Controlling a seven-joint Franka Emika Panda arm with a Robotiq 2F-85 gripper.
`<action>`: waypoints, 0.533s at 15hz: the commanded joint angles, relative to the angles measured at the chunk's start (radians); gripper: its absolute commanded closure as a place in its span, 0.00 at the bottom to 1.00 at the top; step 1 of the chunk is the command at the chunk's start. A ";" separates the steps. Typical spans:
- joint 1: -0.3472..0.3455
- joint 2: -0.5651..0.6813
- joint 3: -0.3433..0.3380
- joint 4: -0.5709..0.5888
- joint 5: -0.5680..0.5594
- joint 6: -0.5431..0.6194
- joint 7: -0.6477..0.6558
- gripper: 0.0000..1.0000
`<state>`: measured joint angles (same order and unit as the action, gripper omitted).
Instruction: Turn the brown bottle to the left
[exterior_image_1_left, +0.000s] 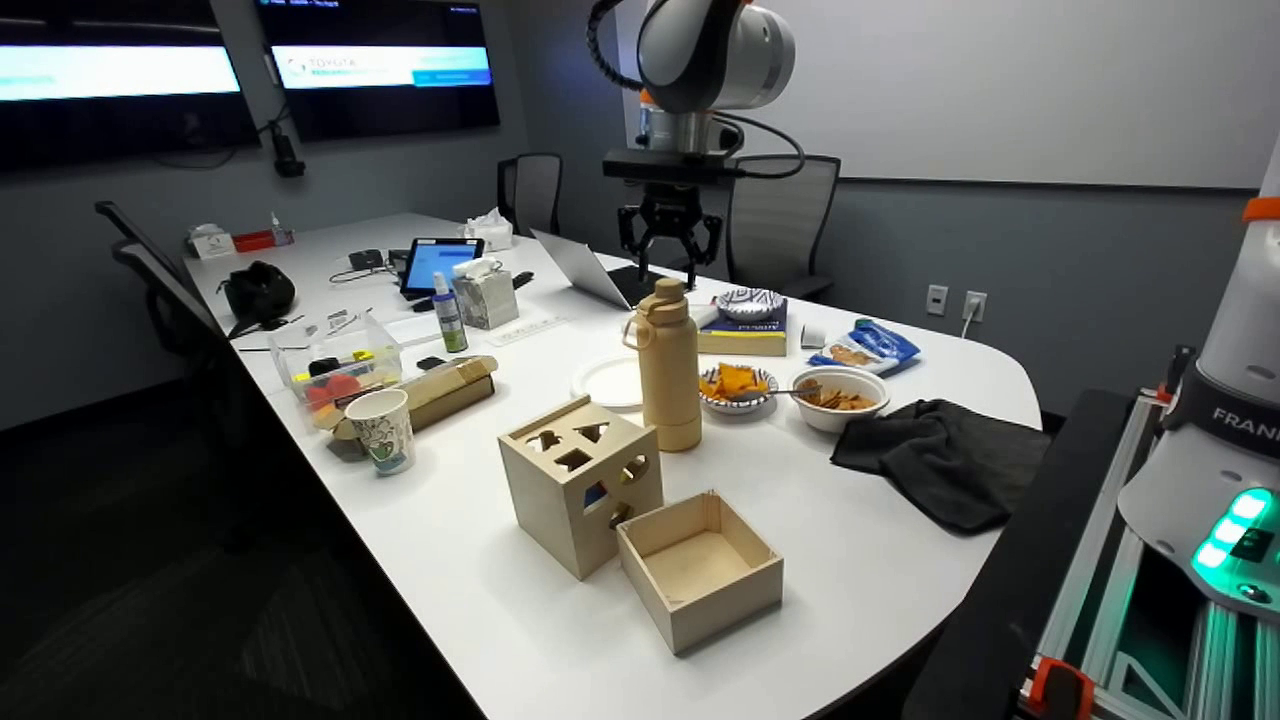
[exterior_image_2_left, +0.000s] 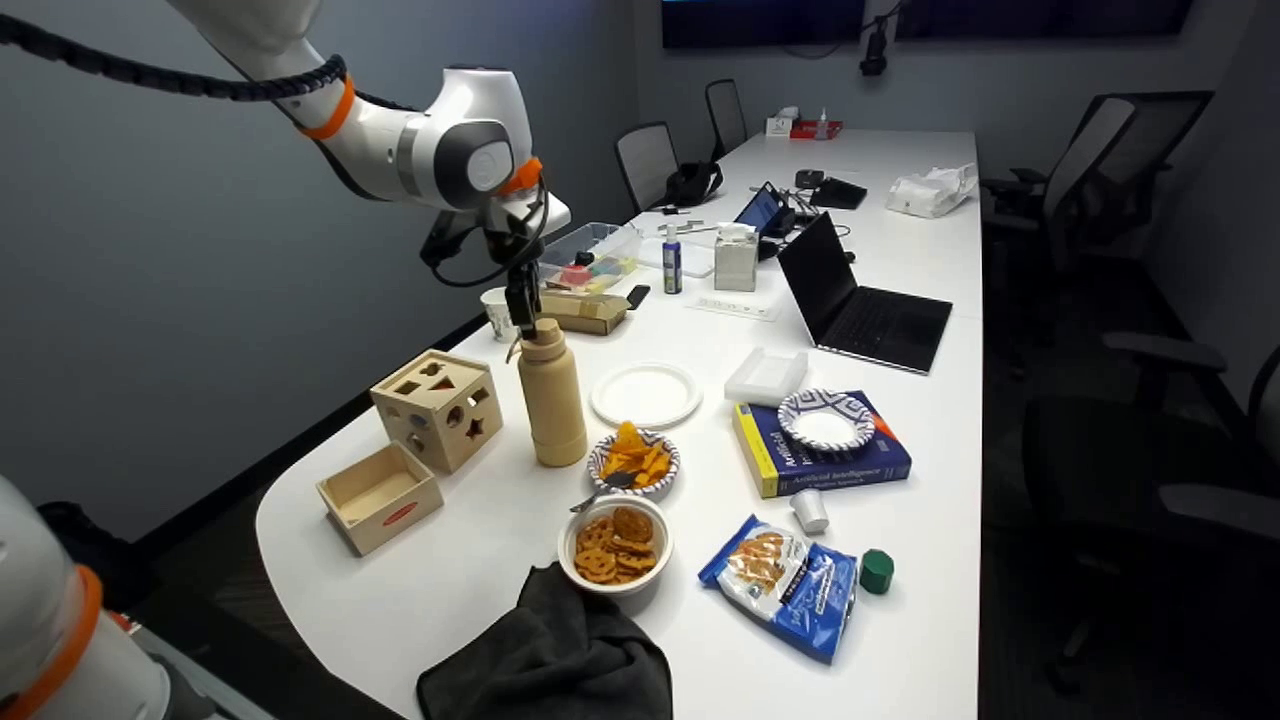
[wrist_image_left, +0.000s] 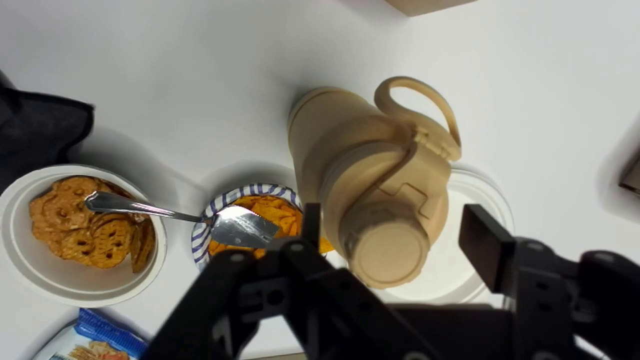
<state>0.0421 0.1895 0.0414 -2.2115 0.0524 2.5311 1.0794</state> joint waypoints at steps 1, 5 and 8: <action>0.022 0.019 -0.022 0.028 0.010 -0.004 0.019 0.58; 0.025 0.021 -0.029 0.032 0.006 -0.012 0.023 0.86; 0.029 0.022 -0.028 0.037 0.001 -0.023 0.012 0.98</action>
<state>0.0498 0.2012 0.0302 -2.1958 0.0523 2.5290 1.0822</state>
